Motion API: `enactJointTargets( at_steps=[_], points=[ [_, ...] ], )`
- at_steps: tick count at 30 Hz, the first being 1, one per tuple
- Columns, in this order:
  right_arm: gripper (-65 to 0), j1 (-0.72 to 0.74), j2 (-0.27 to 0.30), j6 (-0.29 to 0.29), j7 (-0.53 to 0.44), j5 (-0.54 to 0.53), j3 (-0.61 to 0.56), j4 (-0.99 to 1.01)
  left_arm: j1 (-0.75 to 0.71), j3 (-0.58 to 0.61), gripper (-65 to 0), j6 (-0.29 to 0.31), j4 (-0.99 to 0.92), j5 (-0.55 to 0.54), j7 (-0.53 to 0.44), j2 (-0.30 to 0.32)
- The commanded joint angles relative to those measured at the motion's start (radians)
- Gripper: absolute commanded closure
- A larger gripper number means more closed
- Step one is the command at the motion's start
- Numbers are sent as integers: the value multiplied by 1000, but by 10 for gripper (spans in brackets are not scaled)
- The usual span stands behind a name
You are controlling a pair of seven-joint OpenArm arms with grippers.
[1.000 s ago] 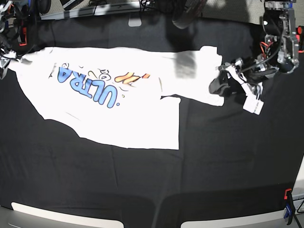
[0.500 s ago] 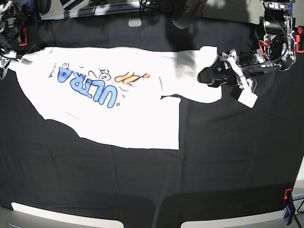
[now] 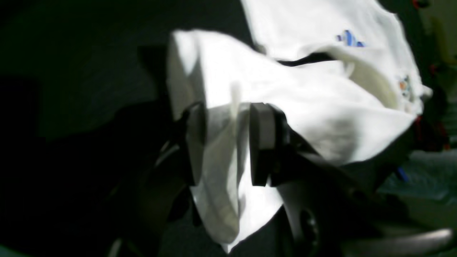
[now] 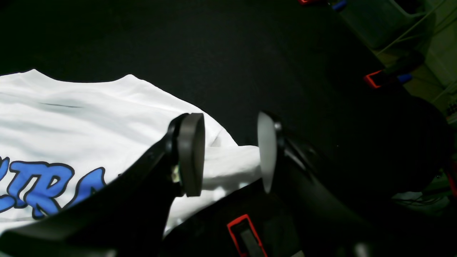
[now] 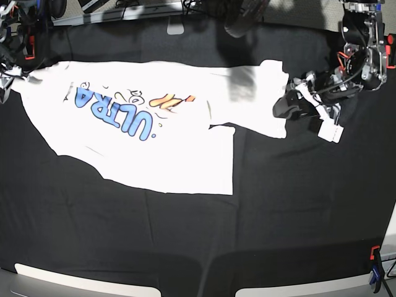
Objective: Layout the t-shirt on the table in an organized manner, then fold the t-shirt properly
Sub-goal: 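Hold the shirt edge with the left gripper and pull it outward, then swing the right gripper across the shirt, flipping the fabric over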
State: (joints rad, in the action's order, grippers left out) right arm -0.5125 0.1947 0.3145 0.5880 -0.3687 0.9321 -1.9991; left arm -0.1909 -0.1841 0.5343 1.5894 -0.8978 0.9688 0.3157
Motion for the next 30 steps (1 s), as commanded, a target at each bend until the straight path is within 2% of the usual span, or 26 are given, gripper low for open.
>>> enactJointTargets(
  at_steps=[1, 5, 8, 11, 16, 18, 20, 21, 23, 27, 30],
  points=[
    [-239, 0, 16, 1, -26, -10, 9, -20, 5, -4, -190, -5, 14, -40, -2, 9],
    [-239, 0, 16, 1, -26, -10, 9, -21, 5, -4, -190, -10, 13, -154, 60, 8],
    [-239, 0, 16, 1, -26, -10, 9, -21, -2, -3, -190, -7, 12, -138, 35, 1],
    [-239, 6, 16, 1, -26, -10, 9, -20, -22, -3, -190, -7, -3, -87, -7, -32],
    [-239, 31, 16, 1, -19, -10, 9, -21, -24, -4, -188, -6, -6, -129, -1, -55],
    [-239, 31, 16, 1, -18, -14, 9, -21, -24, -4, -143, -1, -3, -159, 4, -48],
    [-239, 31, 16, 1, -18, -14, 9, -21, -25, -5, -22, 22, 6, -163, 32, -49],
    [-239, 31, 16, 1, -18, -14, 9, -21, -26, -5, 0, 32, 14, -176, 62, -50],
    [-239, 31, 16, 1, -19, -14, 9, -21, -34, -5, 0, 35, 41, -231, 124, -49],
    [-239, 31, 16, 3, -18, -81, 9, -21, -119, -5, 0, 35, 174, -317, 146, -50],
    [-239, 35, 16, 56, -18, -134, 9, -21, -211, -5, 0, 72, 307, -375, 153, -50]
  ],
)
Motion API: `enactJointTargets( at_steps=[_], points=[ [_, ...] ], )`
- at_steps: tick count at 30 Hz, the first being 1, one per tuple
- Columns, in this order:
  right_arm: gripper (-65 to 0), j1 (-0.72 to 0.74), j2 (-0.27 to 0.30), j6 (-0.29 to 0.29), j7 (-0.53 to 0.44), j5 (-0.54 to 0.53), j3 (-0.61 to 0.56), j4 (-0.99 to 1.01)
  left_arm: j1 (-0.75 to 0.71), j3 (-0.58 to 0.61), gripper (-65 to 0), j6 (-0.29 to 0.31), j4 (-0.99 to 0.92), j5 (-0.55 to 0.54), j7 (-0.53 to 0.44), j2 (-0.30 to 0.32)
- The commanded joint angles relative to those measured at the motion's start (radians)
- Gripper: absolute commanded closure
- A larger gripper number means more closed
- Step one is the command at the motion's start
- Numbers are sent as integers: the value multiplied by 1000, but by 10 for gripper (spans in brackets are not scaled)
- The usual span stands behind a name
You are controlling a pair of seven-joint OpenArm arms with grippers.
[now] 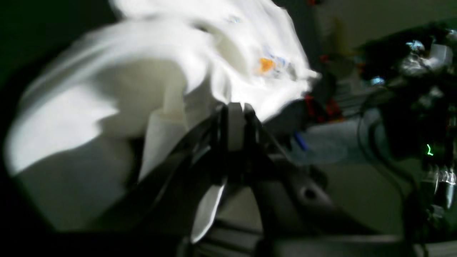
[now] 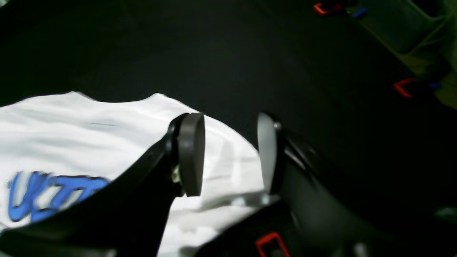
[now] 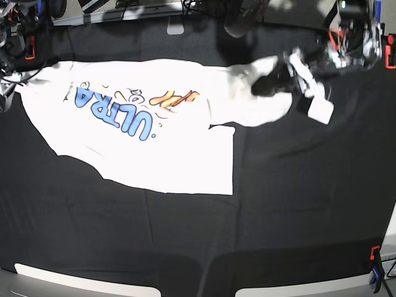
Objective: Layout the t-shirt on the table in an organized manner, then fold the t-shirt properly
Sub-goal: 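Swing the right gripper across the shirt, flipping the fabric over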
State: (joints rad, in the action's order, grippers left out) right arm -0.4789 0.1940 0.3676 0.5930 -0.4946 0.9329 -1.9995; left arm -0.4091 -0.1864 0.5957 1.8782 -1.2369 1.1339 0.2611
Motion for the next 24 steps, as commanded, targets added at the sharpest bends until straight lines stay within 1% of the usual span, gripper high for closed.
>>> enactJointTargets(
  at_steps=[1, 3, 4, 7, 11, 13, 14, 16, 19, 22, 24],
  points=[
    [-239, 5, 16, 30, -23, -32, 8, -20, -24, -2, 0, 35, 62, -58, 3, 5],
    [-239, 22, 16, 72, -8, -76, 7, -20, -88, -2, 0, 63, 143, -104, 24, 5],
    [-239, 36, 16, 93, 6, -97, 7, -20, -121, -2, 0, 66, 177, -117, 25, 5],
    [-239, 89, 16, 129, 50, -145, 7, -20, -206, -2, 0, 69, 246, -126, 21, 2],
    [-238, 165, 17, 164, 106, -201, 4, -20, -288, -2, 0, 71, 261, -125, 22, 2],
    [-238, 194, 17, 195, 120, -201, -17, -20, -323, -2, 0, 72, 261, -126, 22, 2],
    [-238, 203, 17, 201, 123, -201, -38, -20, -341, -2, 0, 72, 261, -126, 21, 2],
    [-238, 220, 17, 201, 123, -200, -99, -20, -372, -2, 0, 72, 261, -126, 22, 2],
    [-238, 248, 17, 201, 122, -178, -226, -20, -408, -2, 0, 72, 261, -126, 22, 3],
    [-238, 295, 17, 201, 121, -114, -377, -20, -417, -2, 0, 74, 261, -125, 17, 2],
    [-238, 338, 16, 201, 118, -59, -483, -20, -417, -2, 0, 87, 261, -123, 10, 2]
  ],
)
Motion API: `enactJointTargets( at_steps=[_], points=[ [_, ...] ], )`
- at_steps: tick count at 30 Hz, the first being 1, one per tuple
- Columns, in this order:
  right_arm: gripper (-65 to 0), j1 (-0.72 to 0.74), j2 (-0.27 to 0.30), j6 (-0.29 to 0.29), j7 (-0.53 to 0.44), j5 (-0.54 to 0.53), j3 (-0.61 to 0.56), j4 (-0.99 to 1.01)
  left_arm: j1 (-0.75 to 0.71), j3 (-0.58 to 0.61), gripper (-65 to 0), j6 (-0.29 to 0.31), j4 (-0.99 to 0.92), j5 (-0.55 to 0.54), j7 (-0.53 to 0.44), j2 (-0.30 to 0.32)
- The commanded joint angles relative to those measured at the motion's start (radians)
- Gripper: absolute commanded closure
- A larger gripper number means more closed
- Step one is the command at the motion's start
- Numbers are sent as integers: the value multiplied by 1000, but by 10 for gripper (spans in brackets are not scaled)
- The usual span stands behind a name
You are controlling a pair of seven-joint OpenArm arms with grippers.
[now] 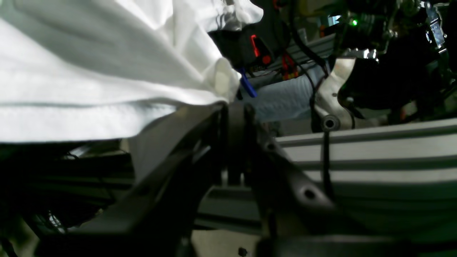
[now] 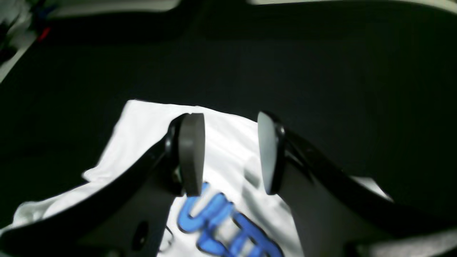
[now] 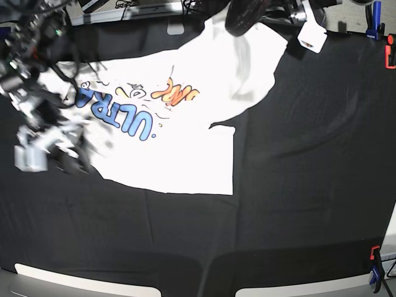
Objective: Layout the t-shirt on the table in an organized manner, then fold the t-shirt properly
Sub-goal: 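Swing the right gripper across the shirt, flipping the fabric over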
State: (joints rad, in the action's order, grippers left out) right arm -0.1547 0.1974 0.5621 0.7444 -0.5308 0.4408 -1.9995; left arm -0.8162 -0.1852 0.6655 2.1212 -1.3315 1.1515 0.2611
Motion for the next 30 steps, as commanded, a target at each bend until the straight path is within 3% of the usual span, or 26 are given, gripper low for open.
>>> enactJointTargets(
  at_steps=[1, 2, 6, 8, 13, 21, 26, 28, 30],
  points=[
    [-238, 38, 13, 6, -37, 10, -45, -18, -10, -3, 0, 17, 18, -22, -16, 2],
    [-238, 63, 13, 6, -41, 45, -99, -14, -10, -3, -8, 16, 18, -12, -24, 2],
    [-238, 182, 13, 6, -49, 170, -303, 57, -11, -3, -238, 16, 18, -5, -26, 2],
    [-238, 247, 12, -3, -51, 222, -386, 131, -13, -3, -283, 16, 18, -5, -23, 2],
    [-238, 431, -26, -18, -75, 297, -506, 420, -12, -3, -284, 16, 18, -5, -22, 2],
    [-238, 718, -127, -16, -82, 394, -528, 961, -12, -3, -284, 16, 18, -5, -23, 2],
    [-238, 781, -137, -16, -219, 480, -528, 1213, -12, -3, -284, 16, 18, -5, -23, 2],
    [-238, 782, -136, 9, -228, 479, -528, 1265, -12, -3, -284, 16, 18, -5, -23, 2],
    [-238, 777, -136, 68, -229, 475, -528, 1288, -12, -3, -284, 16, 18, -5, -23, 2]
  ],
)
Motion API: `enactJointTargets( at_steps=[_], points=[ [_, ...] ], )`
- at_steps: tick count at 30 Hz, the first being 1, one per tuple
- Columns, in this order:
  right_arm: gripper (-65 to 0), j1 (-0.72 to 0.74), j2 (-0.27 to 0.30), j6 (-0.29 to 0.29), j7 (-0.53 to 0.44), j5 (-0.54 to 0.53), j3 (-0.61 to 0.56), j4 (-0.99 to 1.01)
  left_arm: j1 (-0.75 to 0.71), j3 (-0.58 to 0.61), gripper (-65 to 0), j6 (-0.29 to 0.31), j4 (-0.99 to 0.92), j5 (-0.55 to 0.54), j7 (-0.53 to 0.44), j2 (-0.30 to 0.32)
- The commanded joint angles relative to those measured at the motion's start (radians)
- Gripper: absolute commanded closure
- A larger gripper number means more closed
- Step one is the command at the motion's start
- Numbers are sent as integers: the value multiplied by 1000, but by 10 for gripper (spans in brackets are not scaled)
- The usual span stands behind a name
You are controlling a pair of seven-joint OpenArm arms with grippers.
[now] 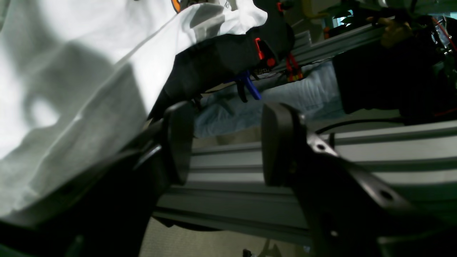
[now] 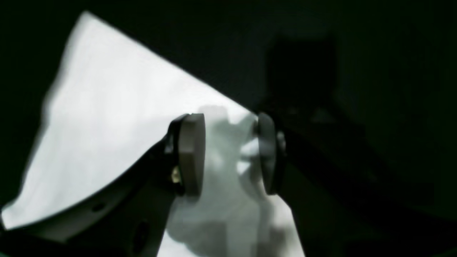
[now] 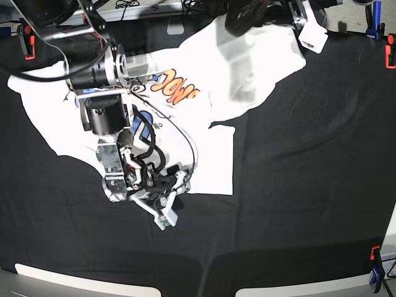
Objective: Layout the t-shirt on the table in an organized manner, then fold the t-shirt properly
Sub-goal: 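Swing the right gripper across the shirt, flipping the fabric over, then grasp the shirt corner with the left gripper and pull it outward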
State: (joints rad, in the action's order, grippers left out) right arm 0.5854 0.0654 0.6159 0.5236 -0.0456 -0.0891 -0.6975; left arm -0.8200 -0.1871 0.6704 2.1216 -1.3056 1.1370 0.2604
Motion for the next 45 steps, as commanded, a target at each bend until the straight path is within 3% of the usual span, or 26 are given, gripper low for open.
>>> enactJointTargets(
  at_steps=[1, 9, 11, 14, 21, 27, 32, 38, 45],
  points=[
    [-238, 31, -4, 35, -7, -10, 2, -13, -8, -2, -284, 11, 18, -31, -8, 3],
    [-222, 21, -5, 63, -1, -10, 2, -13, -8, -2, -284, 11, 18, -31, -8, 3],
    [-155, 19, -5, 64, 0, -10, 2, -13, -8, -2, -284, 11, 18, -31, -8, 3],
    [0, 13, -4, 64, -27, -10, 2, -13, -8, -2, -284, 11, 18, -31, -8, 3],
    [0, 13, 0, 64, -43, -43, 18, -82, -5, -2, -284, 11, 18, -31, -9, 3],
    [0, 13, 22, 58, 9, -43, 132, -180, -5, -2, -284, 11, 18, -31, -12, 3],
    [0, 12, 101, 57, 22, -44, 227, -193, -5, -2, -284, 11, 18, -31, -12, 3],
    [0, 9, 249, 57, 61, -49, 318, -193, 20, -2, -284, 11, 19, -31, -12, 3],
    [0, -23, 417, 58, 116, -149, 419, -193, 113, -2, -284, 12, 19, -30, -56, 3]
  ],
)
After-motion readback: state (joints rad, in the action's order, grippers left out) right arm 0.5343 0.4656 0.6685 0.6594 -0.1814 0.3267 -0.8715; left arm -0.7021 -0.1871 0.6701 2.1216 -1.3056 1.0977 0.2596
